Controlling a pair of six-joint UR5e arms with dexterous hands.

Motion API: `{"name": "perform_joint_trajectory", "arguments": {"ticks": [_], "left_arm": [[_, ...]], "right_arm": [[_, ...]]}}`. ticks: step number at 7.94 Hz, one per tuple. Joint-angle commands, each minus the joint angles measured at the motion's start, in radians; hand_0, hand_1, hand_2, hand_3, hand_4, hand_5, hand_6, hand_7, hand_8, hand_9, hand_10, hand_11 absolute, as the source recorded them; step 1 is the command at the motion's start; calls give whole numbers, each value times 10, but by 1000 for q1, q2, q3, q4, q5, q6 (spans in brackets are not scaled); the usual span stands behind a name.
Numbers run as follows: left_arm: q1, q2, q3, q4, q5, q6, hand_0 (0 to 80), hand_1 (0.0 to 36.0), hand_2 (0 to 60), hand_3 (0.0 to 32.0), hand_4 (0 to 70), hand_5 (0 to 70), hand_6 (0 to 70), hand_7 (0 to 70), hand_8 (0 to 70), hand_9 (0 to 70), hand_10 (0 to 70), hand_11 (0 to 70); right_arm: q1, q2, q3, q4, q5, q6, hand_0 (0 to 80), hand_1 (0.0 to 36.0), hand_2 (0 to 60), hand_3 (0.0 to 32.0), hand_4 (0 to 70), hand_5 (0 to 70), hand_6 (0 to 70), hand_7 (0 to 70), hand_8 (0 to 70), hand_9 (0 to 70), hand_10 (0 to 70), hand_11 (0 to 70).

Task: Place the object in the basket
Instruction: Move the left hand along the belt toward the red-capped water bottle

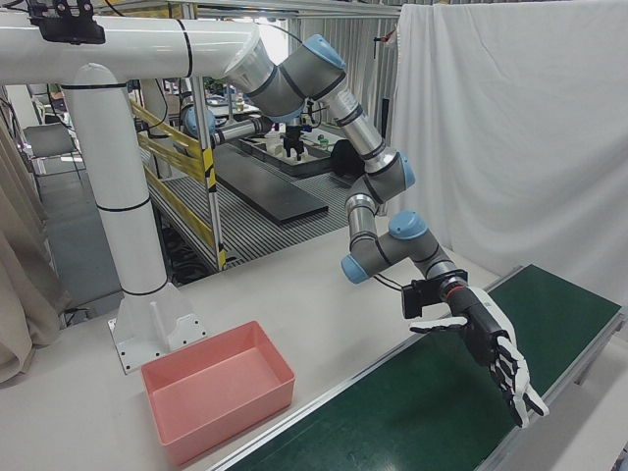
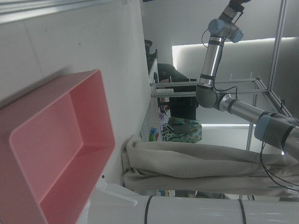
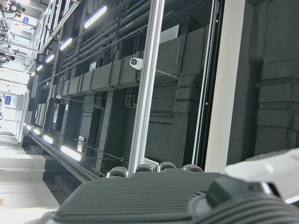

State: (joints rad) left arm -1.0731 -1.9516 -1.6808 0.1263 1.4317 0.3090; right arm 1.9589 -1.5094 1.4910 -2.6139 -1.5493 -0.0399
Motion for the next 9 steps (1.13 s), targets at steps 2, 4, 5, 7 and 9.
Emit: {"name": "perform_joint_trajectory", "arguments": {"ticks": [2,4,5,7,9], "left_arm": [[145,-50,-2,44,-134,8,610,108,0,124,0,244,36,19,86,84,49,92],[147,-52,0,44,-149,54,601,101,0,130,0,241,33,20,87,85,51,94],[148,-49,-2,42,-157,56,600,104,0,126,0,241,36,21,94,95,49,91],[148,-58,-3,42,-180,58,592,97,0,118,0,247,47,29,115,111,54,96],[192,-64,0,41,-221,64,568,68,0,134,0,235,38,25,108,97,53,94]], "right_arm": [[0,0,0,0,0,0,0,0,0,0,0,0,0,0,0,0,0,0],[0,0,0,0,0,0,0,0,0,0,0,0,0,0,0,0,0,0],[0,0,0,0,0,0,0,0,0,0,0,0,0,0,0,0,0,0],[0,0,0,0,0,0,0,0,0,0,0,0,0,0,0,0,0,0],[0,0,0,0,0,0,0,0,0,0,0,0,0,0,0,0,0,0]]}}
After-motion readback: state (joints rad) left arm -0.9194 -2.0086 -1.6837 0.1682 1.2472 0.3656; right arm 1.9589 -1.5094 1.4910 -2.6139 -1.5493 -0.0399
